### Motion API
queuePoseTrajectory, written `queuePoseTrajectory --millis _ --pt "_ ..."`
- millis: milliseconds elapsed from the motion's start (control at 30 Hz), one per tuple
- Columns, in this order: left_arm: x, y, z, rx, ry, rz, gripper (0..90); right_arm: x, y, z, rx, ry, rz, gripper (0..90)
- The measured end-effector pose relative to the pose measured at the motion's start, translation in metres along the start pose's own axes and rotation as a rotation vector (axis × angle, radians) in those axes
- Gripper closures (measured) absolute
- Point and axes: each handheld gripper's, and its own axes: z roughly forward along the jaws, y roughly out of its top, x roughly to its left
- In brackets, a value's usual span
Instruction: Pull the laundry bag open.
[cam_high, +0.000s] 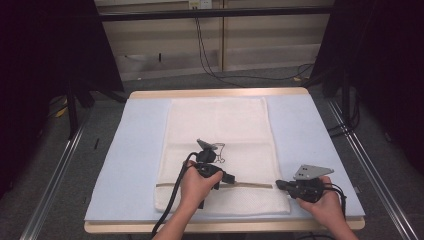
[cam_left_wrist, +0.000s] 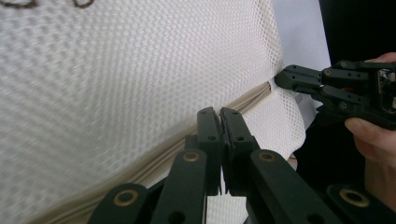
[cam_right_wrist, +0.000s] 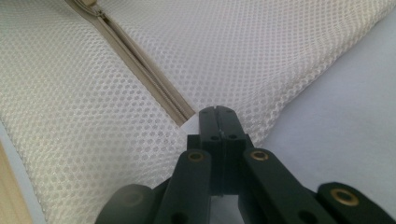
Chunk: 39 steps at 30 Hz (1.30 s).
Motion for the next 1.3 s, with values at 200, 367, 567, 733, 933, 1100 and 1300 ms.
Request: queuePoseTrajectory --millis 200,367,567,733,933,1100,1300 --pt "0.012 -0.005 -0.015 -0.011 0.003 -0.018 87.8 0.000 0.000 0.000 -0.001 -0.003 0.000 90.0" --pt "0.022 -0.008 -0.028 -0.011 -0.001 -0.032 87.8 0.000 0.000 0.000 -0.002 -0.002 0.006 90.0" --pt "0.031 -0.012 -0.041 -0.032 0.001 -0.043 87.8 0.000 0.000 0.000 -0.003 -0.002 0.005 90.0" --pt "0.038 -0.015 -0.049 -0.042 0.013 -0.053 87.8 0.000 -0.001 0.000 -0.004 -0.001 0.005 90.0" --pt "0.048 -0.019 -0.061 -0.046 0.019 -0.069 87.8 0.000 0.000 0.000 -0.002 0.002 0.008 90.0" --pt "0.054 -0.022 -0.075 -0.065 0.032 -0.085 87.8 -0.001 -0.001 0.000 -0.004 0.001 0.007 90.0" --pt "0.065 -0.025 -0.095 -0.078 0.055 -0.085 87.8 -0.001 0.000 0.000 -0.001 0.003 0.008 90.0"
